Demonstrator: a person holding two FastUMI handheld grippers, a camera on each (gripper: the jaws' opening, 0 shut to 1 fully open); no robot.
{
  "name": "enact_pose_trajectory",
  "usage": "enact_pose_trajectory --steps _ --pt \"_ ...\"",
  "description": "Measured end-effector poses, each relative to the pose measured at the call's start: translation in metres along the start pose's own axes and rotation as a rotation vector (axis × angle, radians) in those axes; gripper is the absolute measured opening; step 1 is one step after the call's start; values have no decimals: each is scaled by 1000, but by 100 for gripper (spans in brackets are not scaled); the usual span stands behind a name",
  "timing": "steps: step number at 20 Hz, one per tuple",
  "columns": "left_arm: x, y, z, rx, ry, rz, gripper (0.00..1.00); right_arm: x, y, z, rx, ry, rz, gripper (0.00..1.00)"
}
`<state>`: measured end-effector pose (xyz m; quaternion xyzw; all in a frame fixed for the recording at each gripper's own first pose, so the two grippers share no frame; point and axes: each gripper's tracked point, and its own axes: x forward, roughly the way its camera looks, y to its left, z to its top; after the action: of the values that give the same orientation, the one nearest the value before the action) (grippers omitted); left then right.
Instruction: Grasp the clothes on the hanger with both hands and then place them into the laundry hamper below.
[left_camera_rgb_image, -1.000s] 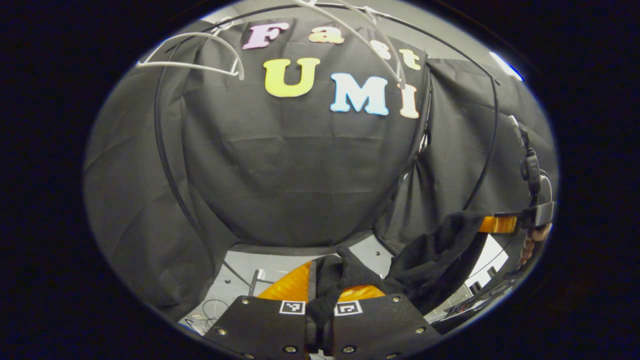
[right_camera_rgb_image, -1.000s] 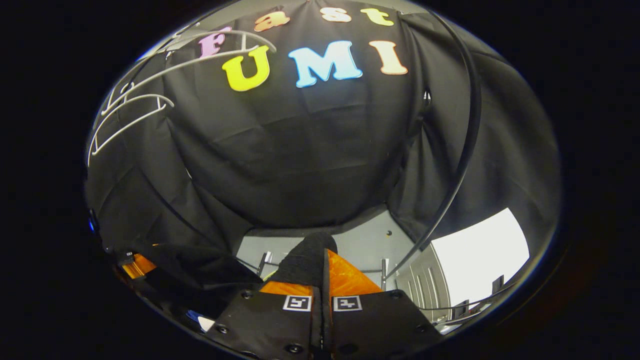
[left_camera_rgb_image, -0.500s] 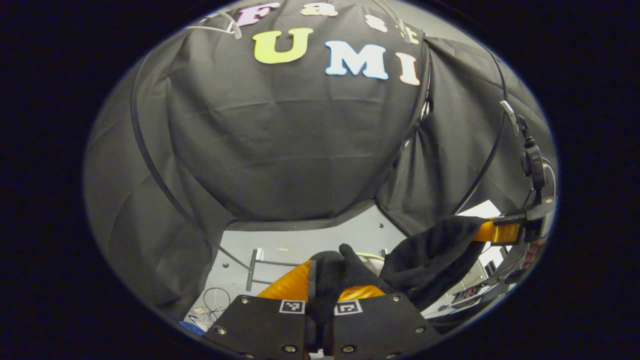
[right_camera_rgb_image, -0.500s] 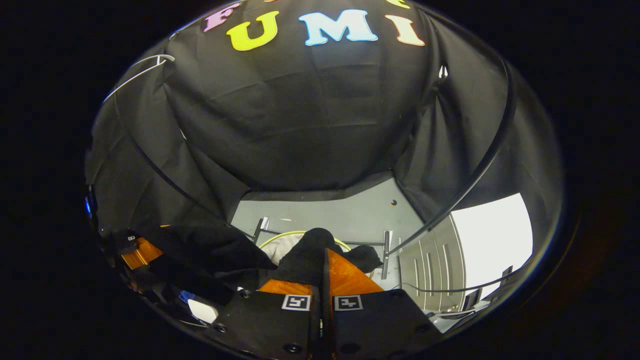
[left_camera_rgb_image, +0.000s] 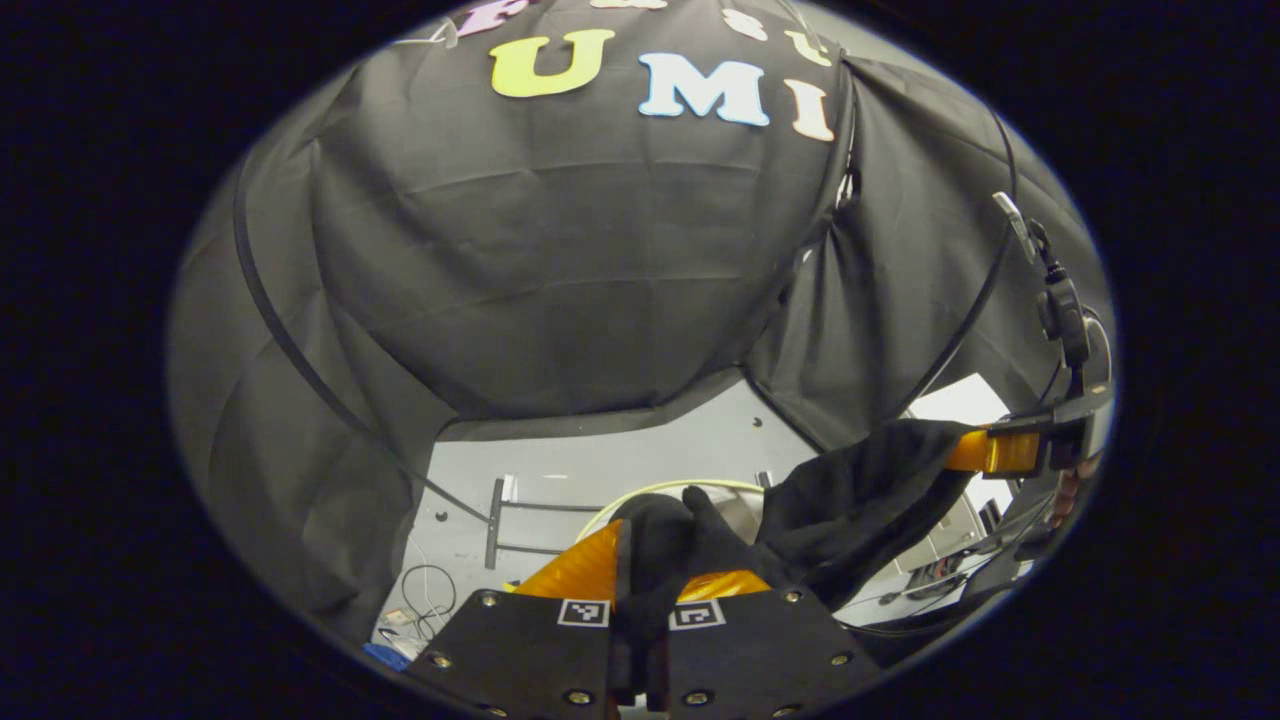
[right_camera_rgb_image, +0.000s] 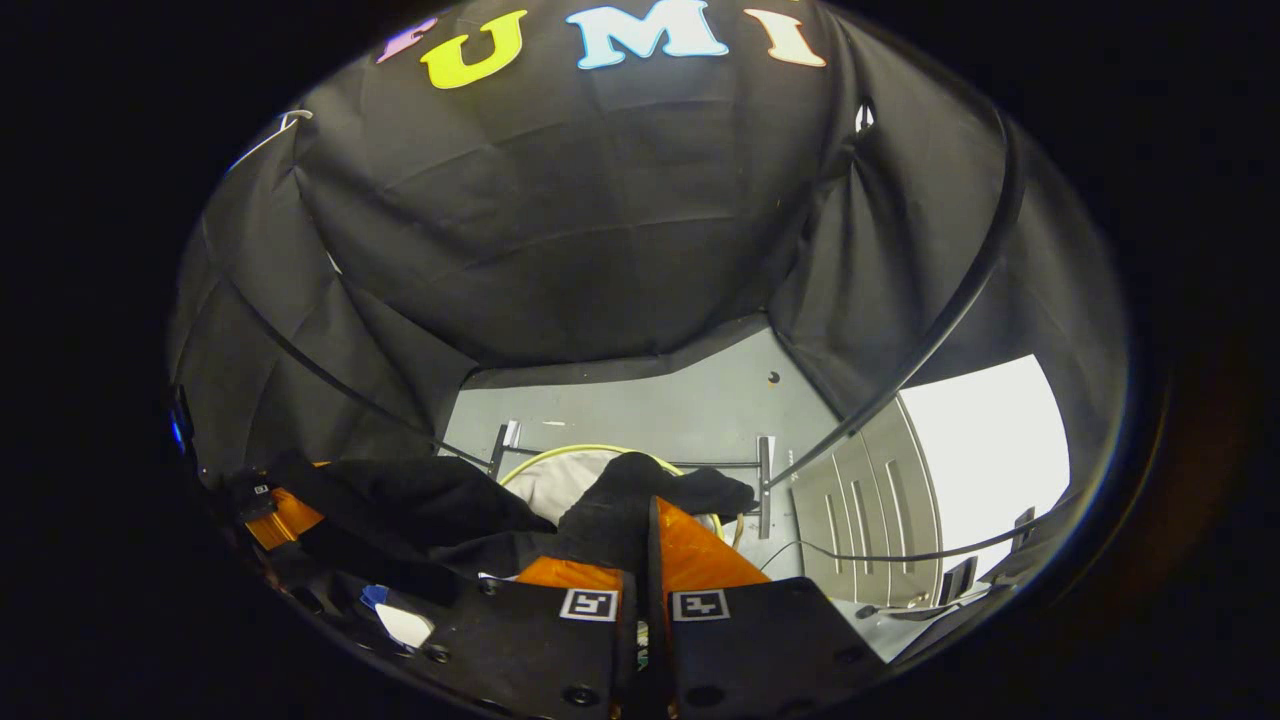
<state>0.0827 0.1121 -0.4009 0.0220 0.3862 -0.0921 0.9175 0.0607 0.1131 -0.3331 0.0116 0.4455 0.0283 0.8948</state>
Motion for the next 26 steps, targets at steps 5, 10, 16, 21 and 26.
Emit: enact_pose_trajectory --steps 5,10,16,21,26 --pt "11 -5 -11 33 32 -18 14 -5 2 1 7 -8 8 17" --pt "25 -8 -44 30 78 10 30 -8 -12 -10 -34 11 -13 39" --pt "8 -5 -51 -48 87 91 95 -30 -44 -17 -47 -3 -11 95" --pt "-38 -13 -32 -87 49 191 95 -61 -86 4 -43 -77 -1 94" --pt "-103 -53 4 -163 -32 302 95 -95 -138 41 -70 -192 29 94"
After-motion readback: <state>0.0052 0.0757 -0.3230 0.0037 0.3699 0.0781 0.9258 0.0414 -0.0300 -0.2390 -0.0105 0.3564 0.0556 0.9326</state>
